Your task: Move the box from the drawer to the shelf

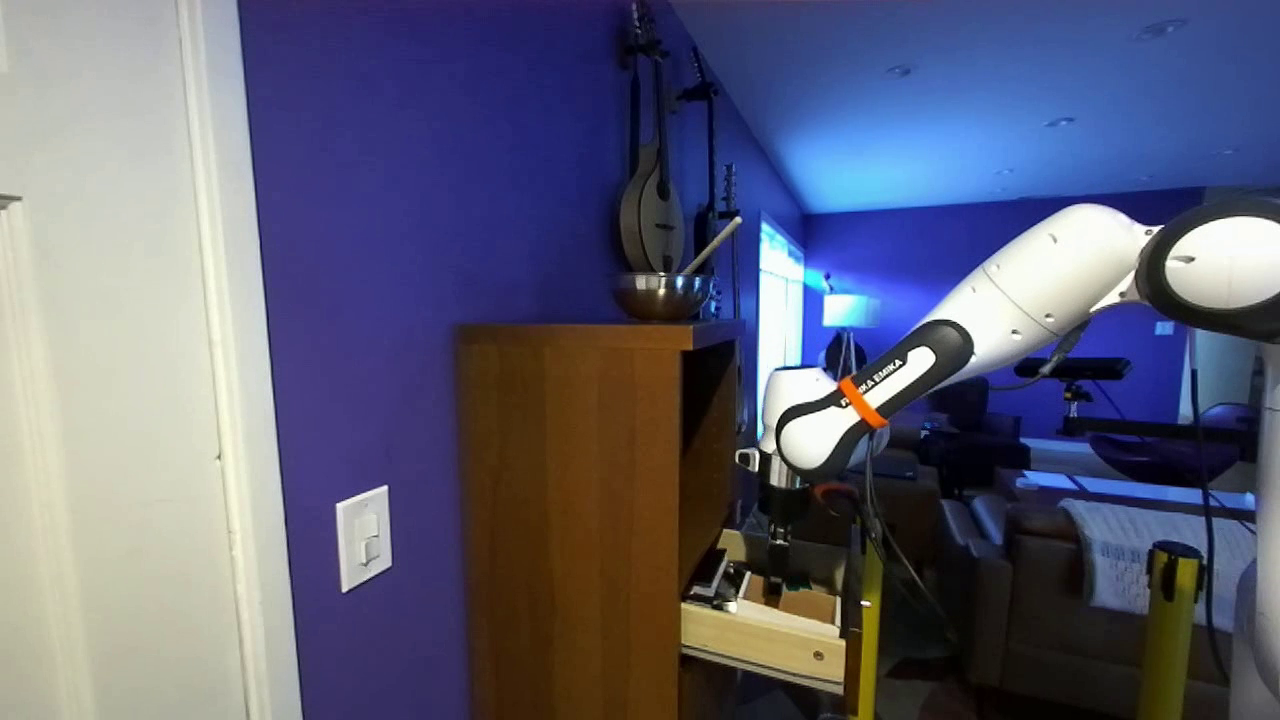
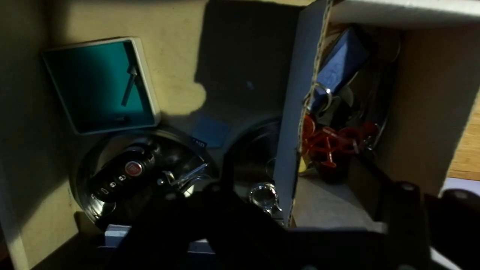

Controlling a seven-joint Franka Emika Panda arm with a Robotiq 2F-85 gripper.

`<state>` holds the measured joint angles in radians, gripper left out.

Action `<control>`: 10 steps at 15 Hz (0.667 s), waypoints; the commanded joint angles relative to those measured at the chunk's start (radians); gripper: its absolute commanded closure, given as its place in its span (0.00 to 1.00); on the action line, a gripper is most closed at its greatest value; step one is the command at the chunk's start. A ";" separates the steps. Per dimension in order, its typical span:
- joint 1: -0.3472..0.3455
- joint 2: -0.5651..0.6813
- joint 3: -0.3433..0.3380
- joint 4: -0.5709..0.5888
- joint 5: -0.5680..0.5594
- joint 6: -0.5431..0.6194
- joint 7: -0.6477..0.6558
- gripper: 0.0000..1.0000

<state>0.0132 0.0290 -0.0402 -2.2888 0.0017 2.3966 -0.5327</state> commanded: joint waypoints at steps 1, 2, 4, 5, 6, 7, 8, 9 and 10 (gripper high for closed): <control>-0.021 0.023 0.013 0.002 0.054 0.055 -0.055 0.52; -0.023 0.025 0.015 0.001 0.059 0.064 -0.059 0.58; -0.025 0.022 0.016 0.000 0.070 0.071 -0.067 0.73; -0.027 0.018 0.016 -0.002 0.076 0.070 -0.070 0.79; -0.028 0.014 0.016 -0.002 0.084 0.064 -0.074 0.87; -0.029 0.011 0.016 -0.002 0.093 0.058 -0.078 0.93; -0.029 0.007 0.016 -0.002 0.099 0.051 -0.083 0.99; -0.030 0.003 0.016 0.000 0.111 0.038 -0.090 1.00; -0.030 -0.001 0.017 0.001 0.123 0.028 -0.097 1.00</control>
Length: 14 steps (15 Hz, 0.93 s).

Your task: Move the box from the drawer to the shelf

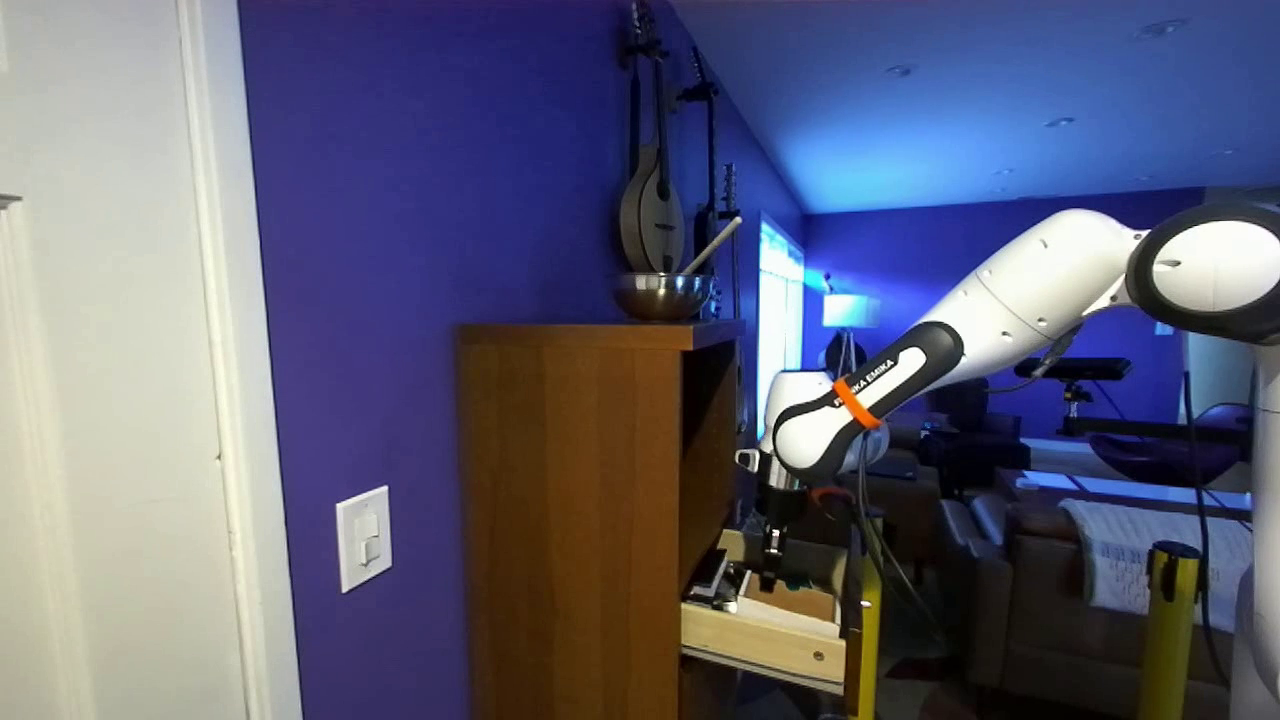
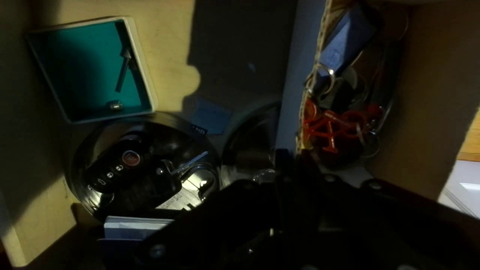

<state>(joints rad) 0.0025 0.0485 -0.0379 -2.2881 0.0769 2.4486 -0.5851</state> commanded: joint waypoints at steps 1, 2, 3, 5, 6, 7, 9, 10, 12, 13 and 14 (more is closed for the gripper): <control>-0.019 -0.028 0.014 0.001 0.056 -0.037 -0.051 1.00; -0.019 -0.036 0.013 0.002 0.062 -0.052 -0.054 1.00; -0.019 -0.045 0.012 0.004 0.060 -0.063 -0.052 0.99; -0.019 -0.064 0.008 0.011 0.062 -0.086 -0.046 0.99; -0.019 -0.076 0.006 0.018 0.061 -0.099 -0.041 0.99; -0.019 -0.086 0.003 0.028 0.066 -0.113 -0.039 0.99; -0.023 -0.102 -0.005 0.066 0.061 -0.166 -0.008 0.99; -0.025 -0.106 -0.009 0.086 0.052 -0.190 0.013 0.99; -0.030 -0.104 -0.017 0.150 0.060 -0.278 0.055 0.99; -0.033 -0.095 -0.022 0.187 0.059 -0.331 0.091 0.99; -0.036 -0.085 -0.025 0.225 0.055 -0.380 0.135 0.99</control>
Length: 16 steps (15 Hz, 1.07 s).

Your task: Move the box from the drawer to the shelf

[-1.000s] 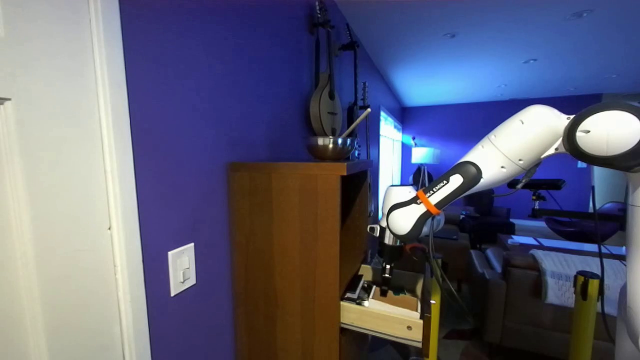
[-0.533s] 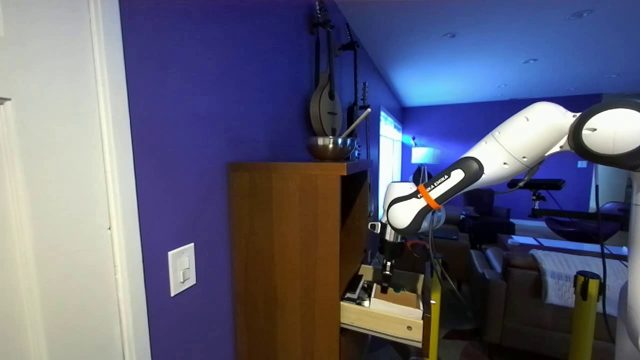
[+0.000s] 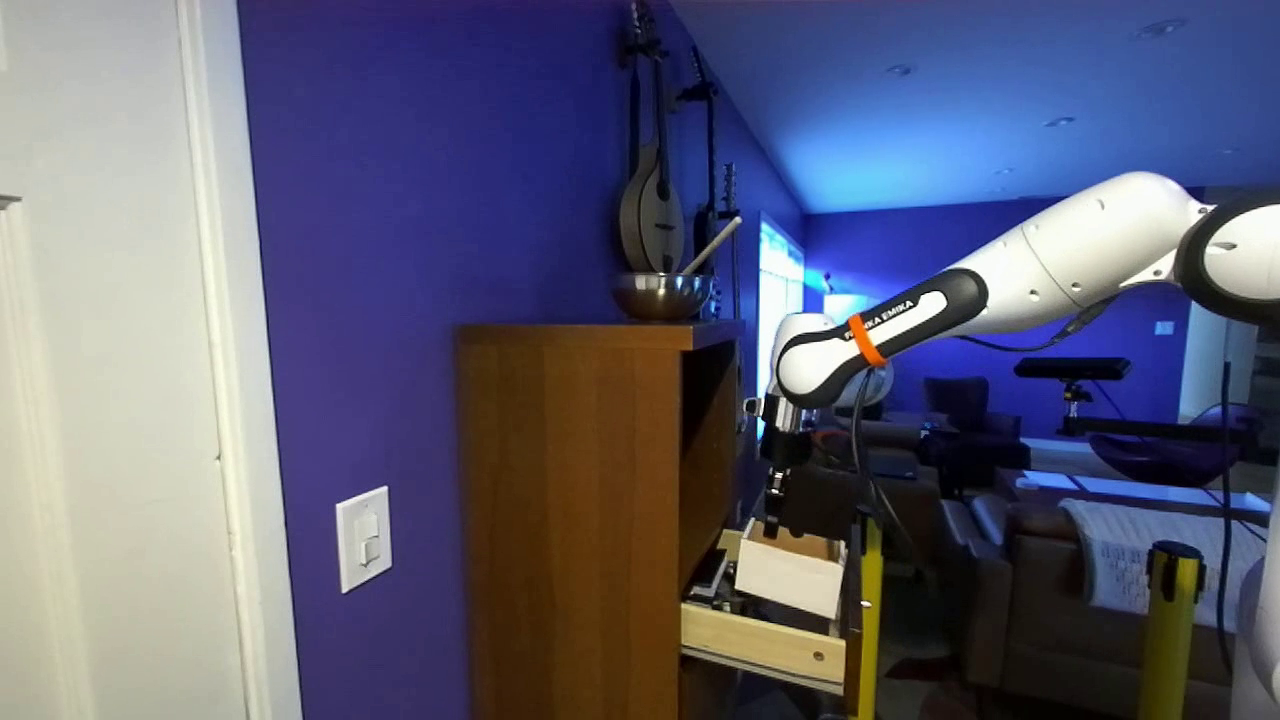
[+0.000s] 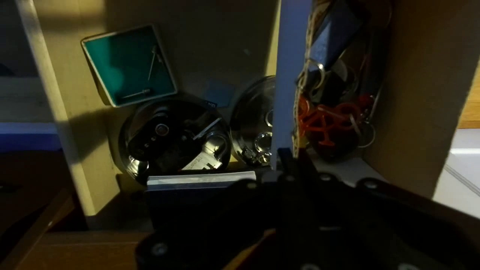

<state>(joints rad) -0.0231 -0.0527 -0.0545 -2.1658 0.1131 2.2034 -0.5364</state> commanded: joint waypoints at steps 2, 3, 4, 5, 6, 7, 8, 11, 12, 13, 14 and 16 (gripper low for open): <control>-0.016 0.044 -0.014 0.189 0.033 -0.250 0.176 0.99; -0.018 0.058 -0.016 0.230 0.040 -0.291 0.222 0.99; -0.020 0.077 -0.013 0.273 0.029 -0.327 0.283 0.99; -0.020 0.096 -0.011 0.314 0.042 -0.362 0.330 0.99; -0.018 0.111 -0.007 0.345 0.038 -0.353 0.375 0.99; -0.020 0.052 -0.007 0.242 0.011 -0.304 0.298 0.99; -0.020 0.061 -0.005 0.262 0.011 -0.307 0.310 0.97; -0.020 0.065 -0.005 0.253 0.010 -0.307 0.307 0.97; -0.020 0.065 -0.005 0.252 0.010 -0.307 0.307 0.97; -0.020 0.065 -0.005 0.252 0.010 -0.307 0.307 0.97; -0.020 0.065 -0.005 0.252 0.010 -0.307 0.307 0.99; -0.019 0.093 -0.004 0.291 0.013 -0.291 0.350 0.99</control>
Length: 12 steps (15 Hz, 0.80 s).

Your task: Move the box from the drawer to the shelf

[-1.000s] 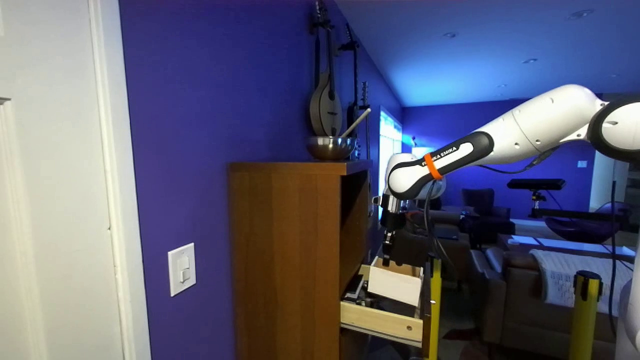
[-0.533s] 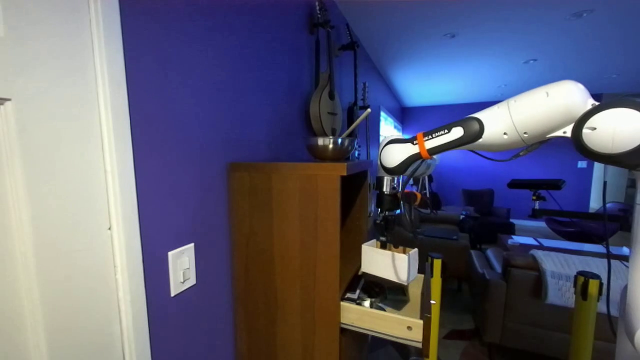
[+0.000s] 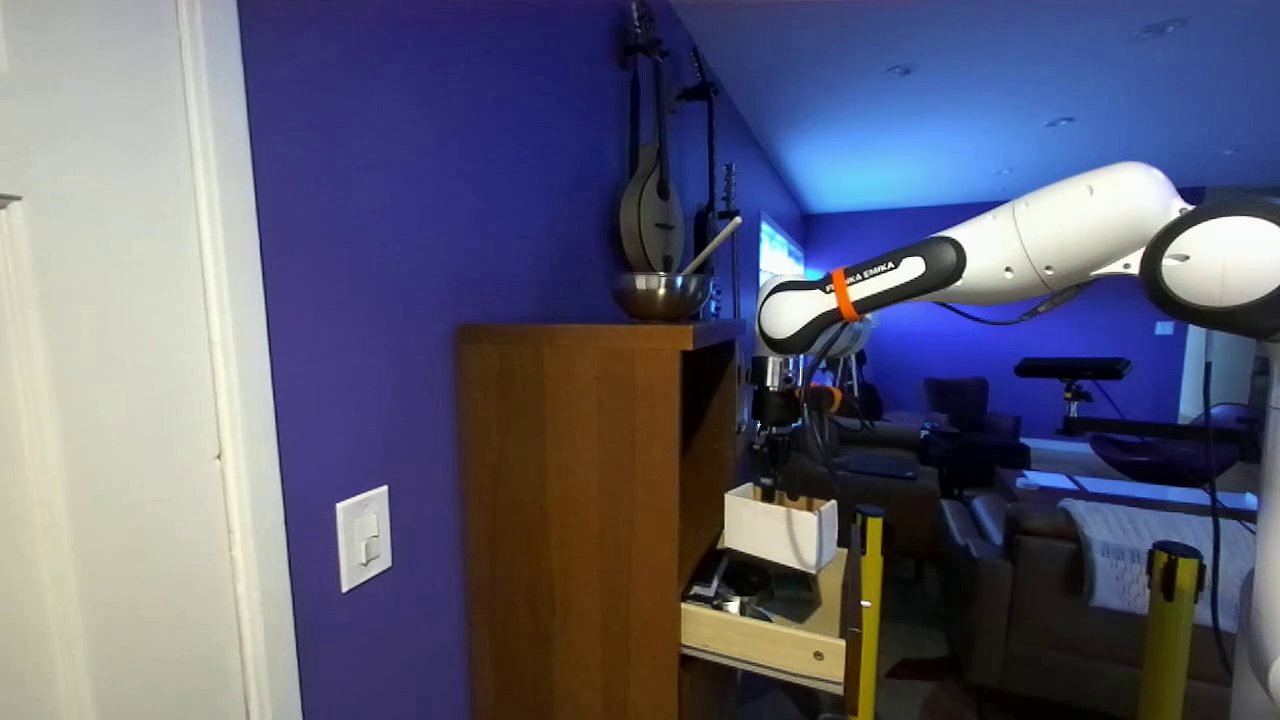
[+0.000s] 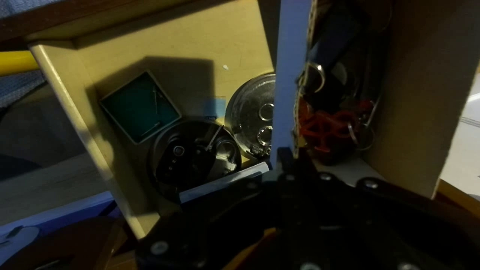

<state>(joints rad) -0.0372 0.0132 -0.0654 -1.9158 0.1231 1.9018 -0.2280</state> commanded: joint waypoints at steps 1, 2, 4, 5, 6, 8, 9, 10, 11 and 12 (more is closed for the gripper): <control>-0.007 0.040 0.005 0.059 -0.002 0.023 0.072 0.99; -0.009 0.055 0.002 0.078 -0.004 0.026 0.111 0.99; -0.014 0.085 -0.004 0.109 -0.006 0.035 0.204 0.99; -0.017 0.098 -0.007 0.124 0.008 0.035 0.240 0.99; -0.020 0.111 -0.009 0.139 0.017 0.038 0.277 0.99; -0.030 0.133 -0.012 0.160 0.062 0.047 0.331 0.99; -0.036 0.142 -0.015 0.163 0.091 0.063 0.358 0.99; -0.041 0.147 -0.017 0.164 0.110 0.084 0.385 0.99; -0.048 0.153 -0.019 0.165 0.137 0.099 0.404 0.99; -0.054 0.156 -0.022 0.162 0.162 0.121 0.426 0.99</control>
<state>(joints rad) -0.0712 0.1443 -0.0819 -1.7865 0.2035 1.9894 0.1339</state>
